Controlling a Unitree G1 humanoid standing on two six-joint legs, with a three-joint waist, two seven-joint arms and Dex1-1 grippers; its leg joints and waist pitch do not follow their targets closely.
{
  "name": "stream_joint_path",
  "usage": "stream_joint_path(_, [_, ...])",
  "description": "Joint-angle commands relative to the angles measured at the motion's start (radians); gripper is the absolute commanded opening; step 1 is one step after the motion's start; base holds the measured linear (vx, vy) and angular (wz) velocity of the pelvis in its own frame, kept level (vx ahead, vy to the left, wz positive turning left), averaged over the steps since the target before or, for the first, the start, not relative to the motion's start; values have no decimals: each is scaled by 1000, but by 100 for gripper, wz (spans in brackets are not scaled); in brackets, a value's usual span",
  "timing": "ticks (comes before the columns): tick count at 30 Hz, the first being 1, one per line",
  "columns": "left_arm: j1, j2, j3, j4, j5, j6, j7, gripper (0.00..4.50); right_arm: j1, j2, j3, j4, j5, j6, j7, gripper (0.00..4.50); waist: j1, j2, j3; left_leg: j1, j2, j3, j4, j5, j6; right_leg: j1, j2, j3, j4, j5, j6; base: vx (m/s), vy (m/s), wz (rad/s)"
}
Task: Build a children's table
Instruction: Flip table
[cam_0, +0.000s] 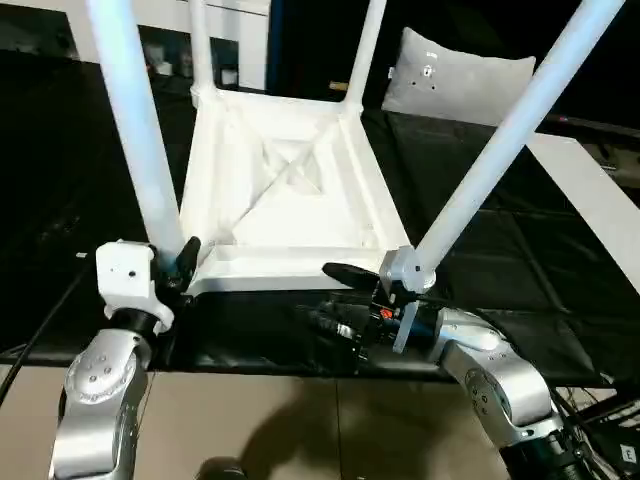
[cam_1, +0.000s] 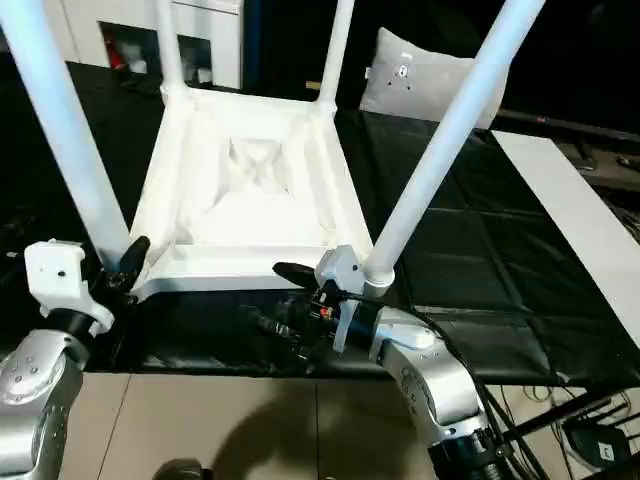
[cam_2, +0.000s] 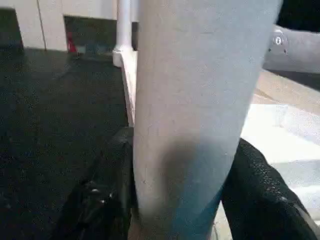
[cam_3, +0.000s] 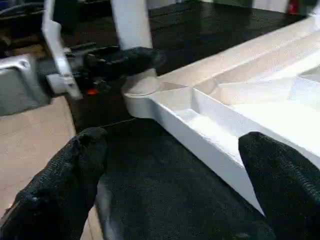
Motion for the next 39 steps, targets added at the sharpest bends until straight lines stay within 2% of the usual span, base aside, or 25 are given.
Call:
stream_joint_path(1, [-23,-57,12,-4,-137,89,30,204,-11,-7,-36,15,-11,22,-31,450,-3,23,-55,6,94,-35,-89,-218,-25,29,-126,84,-90,-240,-137,0,0,0])
stream_joint_path(2, [-35,-85,28,-13,-191,162,49,204,-15,-3,-47,18,-6,34,-50,450,-4,18,-56,1,92,-34,-87,-214,-23,32,-129,84,-91,-284,-125,0,0,0])
stream_joint_path(3, [-45,-105,36,-16,-231,204,57,204,-18,0,-54,17,-3,46,-62,450,-5,17,-56,2,93,-34,-87,-211,-24,31,-129,84,-92,-291,-124,0,0,0])
stream_joint_path(4, [-45,-105,36,-16,-231,204,57,204,-18,0,-54,17,-3,46,-62,450,-4,17,-55,1,91,-34,-85,-209,-23,31,-129,84,-92,-299,-123,0,0,0])
stream_joint_path(6, [-64,-145,55,-18,-296,261,85,204,-23,3,-66,12,5,64,-79,450,-4,13,-54,-3,86,-31,-82,-206,-14,31,-129,84,-100,-360,-106,0,0,0])
stream_joint_path(7, [-64,-145,55,-18,-296,261,85,204,-23,3,-66,12,5,64,-79,450,-3,14,-54,-2,86,-31,-82,-204,-12,29,-129,83,-103,-376,-100,0,0,0])
stream_joint_path(8, [-73,-165,65,-15,-320,277,100,204,-22,8,-77,5,11,73,-94,450,-5,13,-55,-6,85,-32,-81,-196,-10,31,-128,81,-106,-395,-83,0,0,0])
stream_joint_path(9, [-80,-186,71,-13,-337,300,113,204,-20,13,-89,-5,20,89,-116,450,-6,9,-56,-7,86,-31,-82,-192,-9,30,-126,80,-108,-397,-75,0,0,0])
stream_joint_path(11, [-89,-212,72,-19,-341,337,118,204,-18,21,-107,-19,31,117,-157,450,-7,12,-59,-5,88,-34,-82,-180,-13,29,-122,79,-102,-364,-68,0,0,0])
stream_joint_path(12, [-93,-223,67,-29,-339,357,115,204,-19,29,-121,-19,31,133,-189,450,-10,8,-61,-3,88,-34,-84,-172,-14,27,-117,79,-99,-321,-60,0,0,0])
stream_joint_path(13, [-94,-229,64,-31,-342,363,114,204,-22,34,-128,-16,29,139,-207,450,-10,8,-61,-3,88,-34,-84,-172,-14,27,-117,79,-99,-321,-60,0,0,0])
stream_joint_path(16, [-102,-241,46,-39,-358,387,113,203,-44,70,-176,21,30,147,-289,450,-10,7,-66,-1,90,-32,-86,-155,-25,28,-116,80,-90,-238,-71,0,0,0])
stream_joint_path(20, [-107,-242,15,-42,-388,415,111,202,-95,120,-248,86,68,118,-356,450,-11,7,-67,-1,86,-28,-84,-159,-27,29,-118,80,-90,-237,-69,0,0,0])
stream_joint_path(22, [-107,-242,13,-43,-390,420,111,202,-100,125,-255,91,73,118,-363,450,-10,8,-67,-1,86,-28,-84,-151,-27,29,-116,80,-90,-233,-65,0,0,0])
stream_joint_path(23, [-109,-245,4,-44,-397,433,109,202,-138,155,-297,125,118,113,-382,450,-12,9,-67,-2,88,-29,-86,-142,-29,30,-116,80,-85,-207,-67,0,0,0])
stream_joint_path(26, [-114,-240,-3,-43,-393,444,102,202,-180,185,-333,167,149,120,-408,450,-12,11,-69,-3,88,-28,-85,-130,-29,31,-115,80,-83,-177,-73,0,0,0])
stream_joint_path(27, [-116,-239,-4,-41,-392,447,100,202,-197,192,-338,192,139,114,-424,450,-13,9,-69,-2,88,-28,-85,-130,-31,30,-115,80,-82,-176,-74,0,0,0])
stream_joint_path(33, [-121,-207,-41,-42,-377,468,68,202,-316,275,-416,354,216,60,-445,450,-14,16,-71,2,89,-24,-85,-132,-43,29,-116,80,-77,-153,-87,0,0,0])
stream_joint_path(34, [-121,-207,-41,-42,-377,468,68,202,-316,275,-416,354,216,60,-445,450,-16,16,-71,0,89,-26,-87,-133,-45,29,-115,80,-76,-152,-89,0,0,0])
stream_joint_path(35, [-122,-185,-69,-43,-363,478,47,202,-376,304,-459,434,253,31,-450,450,-15,20,-72,0,89,-25,-87,-137,-48,28,-117,80,-74,-143,-90,0,0,0])
stream_joint_path(38, [-126,-169,-91,-43,-356,491,30,202,-446,325,-500,537,275,-9,-468,450,-13,23,-75,1,88,-23,-85,-118,-51,29,-115,78,-70,-115,-99,0,0,0])
stream_joint_path(39, [-127,-161,-99,-44,-353,495,23,202,-473,335,-523,576,289,-22,-475,450,-13,22,-79,0,87,-21,-81,-80,-49,31,-113,77,-62,-60,-103,0,0,0])
